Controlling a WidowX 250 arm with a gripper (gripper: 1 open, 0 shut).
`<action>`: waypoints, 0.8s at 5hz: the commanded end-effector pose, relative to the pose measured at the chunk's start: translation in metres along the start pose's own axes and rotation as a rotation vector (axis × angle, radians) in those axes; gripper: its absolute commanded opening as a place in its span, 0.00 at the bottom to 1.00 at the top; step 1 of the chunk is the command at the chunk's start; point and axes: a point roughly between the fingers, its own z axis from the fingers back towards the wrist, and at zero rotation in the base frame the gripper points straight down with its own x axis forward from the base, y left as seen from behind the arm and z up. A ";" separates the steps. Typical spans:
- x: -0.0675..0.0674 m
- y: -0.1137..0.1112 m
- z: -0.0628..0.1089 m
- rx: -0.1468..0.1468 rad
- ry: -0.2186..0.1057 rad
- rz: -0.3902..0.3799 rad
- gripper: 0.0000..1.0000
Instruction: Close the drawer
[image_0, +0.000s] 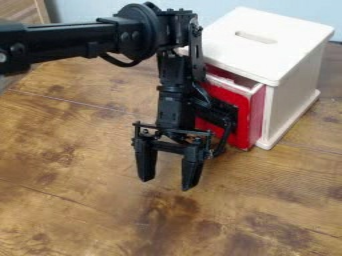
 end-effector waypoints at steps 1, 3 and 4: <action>-0.015 0.002 0.049 -0.020 -0.142 -0.003 1.00; -0.017 0.003 0.061 -0.039 -0.153 -0.006 0.00; -0.014 -0.009 0.057 -0.011 -0.149 -0.069 1.00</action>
